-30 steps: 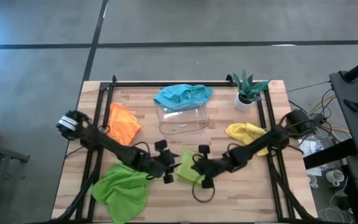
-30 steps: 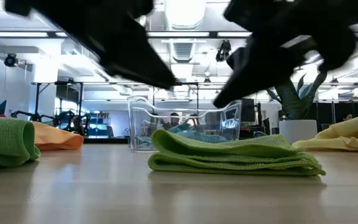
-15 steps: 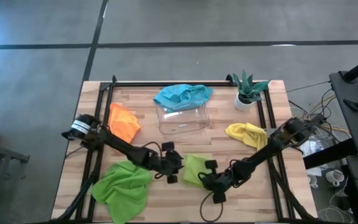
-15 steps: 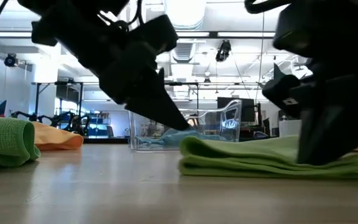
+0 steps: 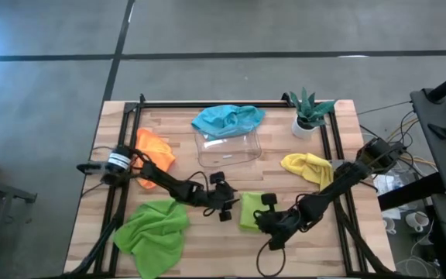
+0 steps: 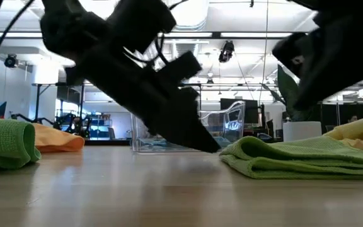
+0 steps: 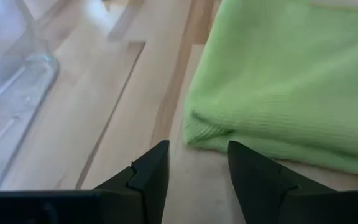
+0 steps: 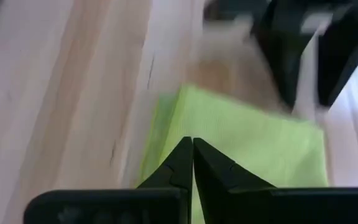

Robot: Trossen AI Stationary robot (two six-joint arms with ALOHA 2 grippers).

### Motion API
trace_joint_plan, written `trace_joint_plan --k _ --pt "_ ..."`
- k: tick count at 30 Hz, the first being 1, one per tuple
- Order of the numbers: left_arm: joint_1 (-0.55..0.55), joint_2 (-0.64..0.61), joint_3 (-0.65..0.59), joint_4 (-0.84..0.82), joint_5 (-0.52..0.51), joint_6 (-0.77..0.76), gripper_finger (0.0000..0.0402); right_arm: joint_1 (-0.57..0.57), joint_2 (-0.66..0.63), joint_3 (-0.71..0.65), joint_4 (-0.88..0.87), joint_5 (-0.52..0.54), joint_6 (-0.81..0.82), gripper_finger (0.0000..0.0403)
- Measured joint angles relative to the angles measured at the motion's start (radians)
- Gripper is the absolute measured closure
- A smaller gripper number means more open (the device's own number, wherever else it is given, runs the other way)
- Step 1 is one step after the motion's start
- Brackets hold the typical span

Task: Fold microfiber towels
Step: Fold the light green microfiber cloth

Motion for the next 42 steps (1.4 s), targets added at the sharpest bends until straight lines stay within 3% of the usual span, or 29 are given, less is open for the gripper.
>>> trace_joint_plan --k 4,13,17,22,28,42 --pt "0.013 0.039 0.012 0.026 -0.002 0.002 0.0253 -0.002 0.042 0.02 0.029 0.003 0.018 0.0363" --pt "0.018 0.053 0.017 0.057 0.009 0.003 0.0253 -0.023 0.19 0.138 0.018 0.011 0.038 0.0221" --pt "0.019 0.048 0.016 0.049 0.031 0.002 0.0253 -0.049 0.237 0.176 -0.066 0.052 0.085 0.0203" --pt "0.019 0.044 0.016 0.042 0.033 0.001 0.0253 -0.065 0.289 0.228 -0.156 0.066 0.094 0.0249" --pt "0.019 0.044 0.016 0.04 0.034 0.0 0.0253 -0.06 0.292 0.297 -0.268 0.071 0.081 0.0377" --pt "0.015 0.043 0.026 0.059 0.069 0.003 0.0253 -0.056 0.166 0.34 -0.473 0.072 0.085 0.0385"
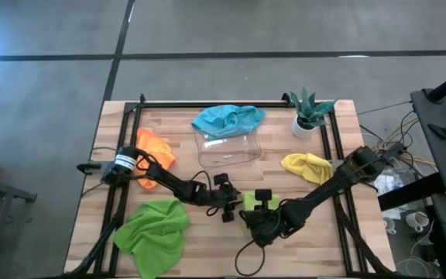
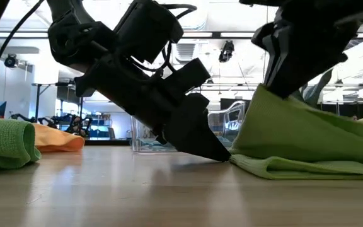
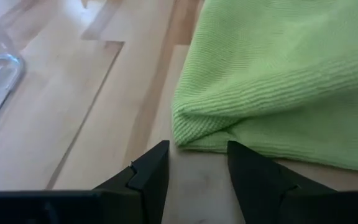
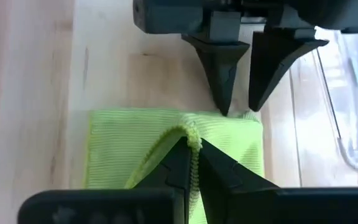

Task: Fold microfiber towels
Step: Fold the light green microfiber cloth

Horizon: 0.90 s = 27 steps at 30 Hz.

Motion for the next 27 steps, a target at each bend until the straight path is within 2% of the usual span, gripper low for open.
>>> trace_joint_plan --k 7,16,21,27 --pt "-0.005 0.0 0.019 0.017 -0.004 0.002 0.0253 0.004 -0.035 0.008 -0.026 -0.001 -0.039 0.0385" --pt "-0.008 -0.005 0.019 -0.006 -0.01 0.124 0.0253 0.018 -0.113 0.008 -0.065 -0.001 -0.056 0.0385" --pt "-0.009 -0.032 0.021 -0.038 -0.01 0.134 0.0253 0.017 -0.135 0.008 -0.084 -0.001 -0.06 0.0385" --pt "-0.008 -0.046 0.033 0.02 0.047 0.134 0.0253 0.017 -0.134 0.006 -0.087 -0.001 -0.098 0.0385"
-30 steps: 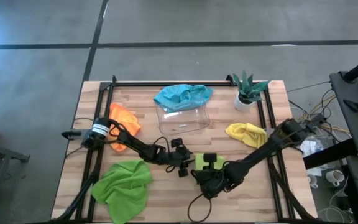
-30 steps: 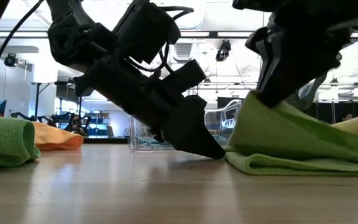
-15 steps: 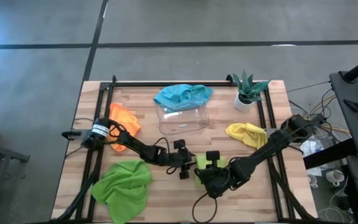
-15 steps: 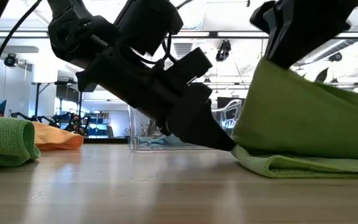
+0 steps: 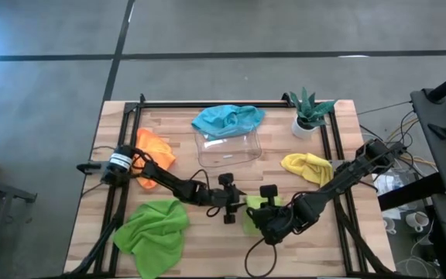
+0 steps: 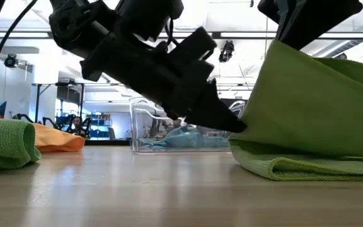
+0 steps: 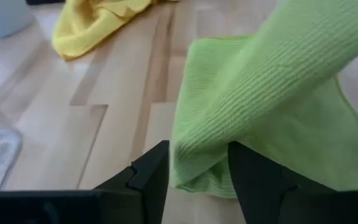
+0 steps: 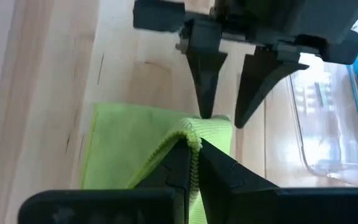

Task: Fold microfiber towels
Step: Fold the light green microfiber cloth

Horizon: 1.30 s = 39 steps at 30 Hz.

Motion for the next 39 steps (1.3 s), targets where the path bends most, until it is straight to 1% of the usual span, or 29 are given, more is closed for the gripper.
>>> trace_joint_plan --k 3,9,11,14,18,20,22,26,27,30,33,36,39 --pt "0.0 0.017 0.002 -0.004 0.016 -0.003 0.0253 0.0 0.0 0.0 -0.001 0.0 -0.001 0.0385" --pt "0.0 0.043 0.0 0.006 0.013 -0.011 0.0253 0.0 -0.009 0.0 -0.006 0.001 -0.001 0.0385" --pt "0.001 0.047 0.003 0.006 0.0 -0.007 0.0253 0.0 -0.014 0.0 -0.008 0.002 -0.001 0.0385" --pt "0.006 0.048 0.005 0.007 -0.062 -0.008 0.0253 0.0 -0.025 0.0 -0.01 0.003 -0.001 0.0385" --pt "0.024 0.048 0.005 0.006 -0.07 -0.009 0.0256 0.0 -0.036 0.0 -0.009 0.021 -0.001 0.0385" --pt "0.031 0.048 0.005 0.007 -0.07 -0.01 0.027 0.0 -0.039 0.001 -0.008 0.026 -0.001 0.0385" --pt "0.036 0.048 0.005 0.006 -0.07 -0.01 0.0296 0.0 -0.042 0.001 -0.008 0.026 -0.001 0.0385" --pt "0.051 0.048 0.005 0.008 -0.069 -0.055 0.0381 0.0 -0.038 0.001 -0.004 0.023 0.001 0.0385" --pt "0.055 0.048 0.005 0.008 -0.069 -0.073 0.039 0.0 -0.034 -0.002 0.0 0.02 0.004 0.0385" --pt "0.057 0.048 0.005 0.007 -0.071 -0.101 0.0396 0.0 -0.003 -0.016 0.048 0.018 0.009 0.0385" --pt "0.056 0.048 0.0 0.006 -0.07 -0.127 0.04 -0.001 0.042 -0.036 0.153 0.018 -0.009 0.0385" --pt "0.055 0.048 -0.003 0.004 -0.07 -0.143 0.04 -0.014 0.108 -0.043 0.227 0.023 -0.016 0.0385" --pt "0.055 0.048 -0.004 -0.012 -0.07 -0.143 0.0401 -0.029 0.177 -0.044 0.256 0.03 0.0 0.0385"
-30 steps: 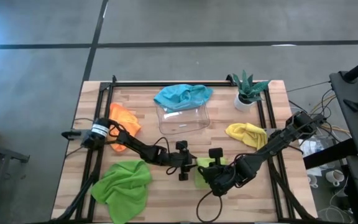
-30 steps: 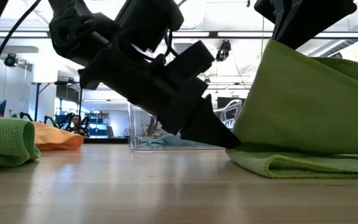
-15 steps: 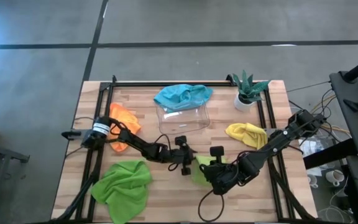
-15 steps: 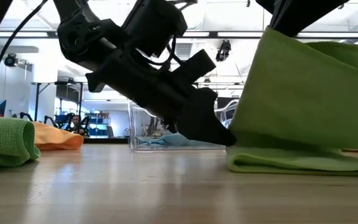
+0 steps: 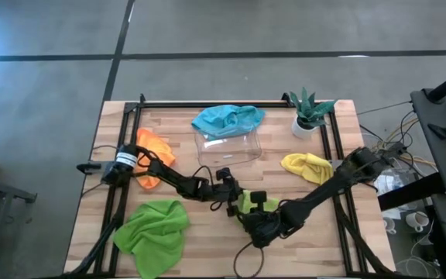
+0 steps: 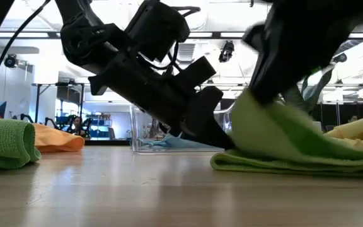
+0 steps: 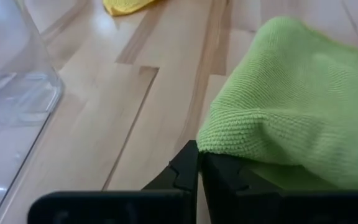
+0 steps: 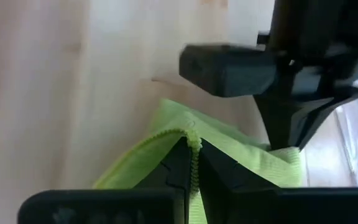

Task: Fold microfiber towels
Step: Fold the light green microfiber cloth

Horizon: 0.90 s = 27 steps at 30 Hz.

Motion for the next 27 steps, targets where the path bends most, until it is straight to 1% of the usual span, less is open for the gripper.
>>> trace_joint_plan --k 2,4,6,9,12,16,18,20,22,25,27 --pt "0.0 0.0 -0.001 -0.009 0.0 -0.001 0.0401 -0.007 0.045 0.004 0.007 0.029 0.016 0.0382" --pt "0.0 0.0 -0.001 -0.023 0.0 -0.002 0.0401 -0.014 0.087 0.009 0.007 0.04 0.032 0.037" --pt "0.0 0.0 -0.001 -0.026 0.0 -0.01 0.0401 -0.022 0.12 0.02 0.019 0.04 0.054 0.0351" --pt "0.0 0.0 -0.003 -0.028 -0.001 -0.043 0.0401 -0.025 0.142 0.051 0.018 0.041 0.059 0.0312" --pt "0.0 0.0 -0.011 -0.043 -0.024 -0.081 0.0401 -0.013 0.118 0.069 0.012 0.045 0.058 0.0271" --pt "0.0 0.0 -0.029 -0.035 -0.027 -0.113 0.0401 0.013 0.011 0.061 -0.007 0.048 0.058 0.0231" --pt "0.0 0.0 -0.031 -0.034 -0.03 -0.132 0.0401 0.02 -0.038 0.044 -0.032 0.078 0.058 0.0222" --pt "0.0 0.0 -0.031 -0.035 -0.031 -0.151 0.04 0.02 -0.07 0.011 -0.036 0.136 0.059 0.0219" --pt "-0.001 0.0 -0.031 -0.037 -0.024 -0.169 0.0394 0.009 -0.088 -0.022 -0.027 0.166 0.067 0.0219" --pt "-0.008 -0.006 -0.031 -0.055 -0.015 -0.208 0.0377 -0.017 -0.085 -0.072 0.021 0.17 0.093 0.0219" --pt "-0.018 -0.018 -0.03 -0.092 -0.02 -0.209 0.0362 -0.027 -0.066 -0.107 0.096 0.154 0.092 0.0218"
